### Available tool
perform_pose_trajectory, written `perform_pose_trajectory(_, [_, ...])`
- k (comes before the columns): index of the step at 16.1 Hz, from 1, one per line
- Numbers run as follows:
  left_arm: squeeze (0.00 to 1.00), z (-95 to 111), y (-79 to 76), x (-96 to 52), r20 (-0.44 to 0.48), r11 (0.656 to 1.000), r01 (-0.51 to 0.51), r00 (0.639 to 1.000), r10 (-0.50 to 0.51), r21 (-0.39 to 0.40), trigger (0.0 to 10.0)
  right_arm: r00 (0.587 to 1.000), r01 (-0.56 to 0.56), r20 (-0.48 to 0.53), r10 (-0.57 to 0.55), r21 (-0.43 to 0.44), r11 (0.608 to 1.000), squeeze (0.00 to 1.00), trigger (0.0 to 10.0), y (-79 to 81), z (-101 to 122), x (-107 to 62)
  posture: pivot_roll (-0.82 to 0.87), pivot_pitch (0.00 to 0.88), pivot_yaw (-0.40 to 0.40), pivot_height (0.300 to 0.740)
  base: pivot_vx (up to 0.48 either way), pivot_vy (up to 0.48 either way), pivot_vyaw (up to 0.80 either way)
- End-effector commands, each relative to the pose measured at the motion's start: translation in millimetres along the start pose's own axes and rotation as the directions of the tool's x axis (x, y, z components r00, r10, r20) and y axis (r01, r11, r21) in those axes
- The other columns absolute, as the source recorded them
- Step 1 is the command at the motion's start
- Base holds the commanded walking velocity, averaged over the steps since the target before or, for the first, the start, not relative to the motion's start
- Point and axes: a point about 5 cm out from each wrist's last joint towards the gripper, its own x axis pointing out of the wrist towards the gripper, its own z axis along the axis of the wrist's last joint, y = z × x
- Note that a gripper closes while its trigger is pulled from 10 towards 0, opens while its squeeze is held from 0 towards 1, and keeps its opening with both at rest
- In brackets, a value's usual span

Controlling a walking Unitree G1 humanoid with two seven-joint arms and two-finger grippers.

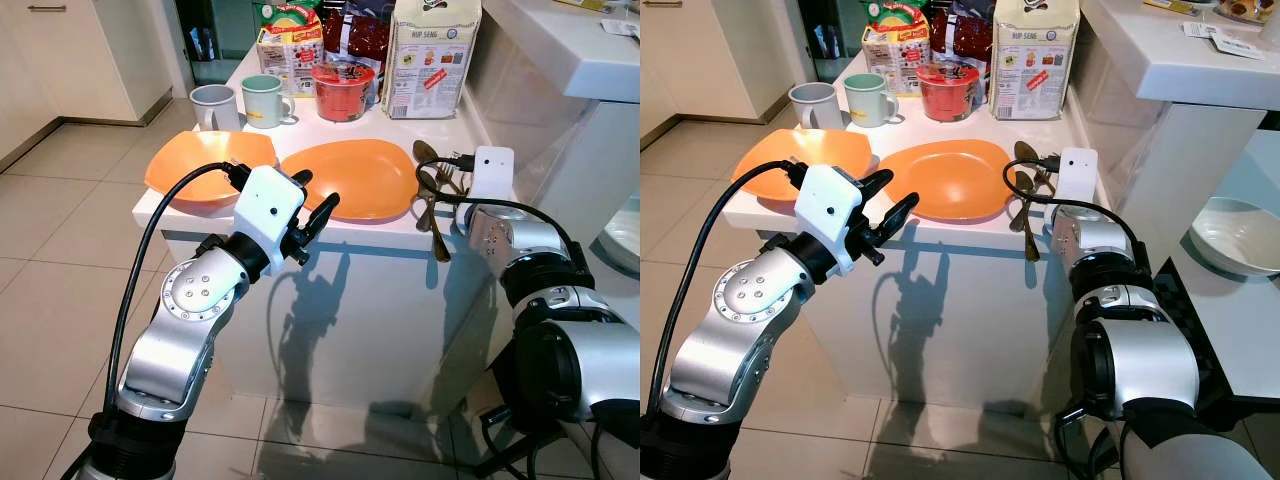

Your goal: Setting the table

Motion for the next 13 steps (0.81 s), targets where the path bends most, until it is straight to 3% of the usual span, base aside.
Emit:
perform_pose_trajectory(1, [0.0,1,1.0,2.3,-0.001,1.0,0.004,1.0,-0.004,0.015,10.0,0.999,0.018,-0.044,-0.017,0.016,1.0,0.0,0.0,-3.0,-6,1.0,0.0,0.0,0.025,0.74,0.0,0.0,0.0])
perform_pose_trajectory(8, [0.0,2,7.8,5.1,0.021,0.998,-0.057,0.998,0.056,0.021,10.0,0.997,0.071,0.026,-0.072,0.05,0.996,0.0,0.0,-7.3,3,-0.1,-0.01,0.0,0.016,0.74,0.0,0.0,0.0])
perform_pose_trajectory(11, [0.0,4,10.0,7.4,0.045,0.995,-0.102,0.994,0.102,0.007,10.0,0.993,0.062,0.097,-0.065,0.036,0.997,0.0,0.0,-5.7,19,-3.7,0.0,0.0,-0.001,0.74,0.0,0.0,0.0])
perform_pose_trajectory(13, [0.0,1,12.4,1.3,0.026,0.987,-0.162,0.987,0.162,0.012,10.0,0.978,0.007,0.209,-0.014,0.035,0.999,0.0,0.0,-0.7,41,-18.7,0.0,0.0,-0.002,0.74,0.0,0.0,0.0])
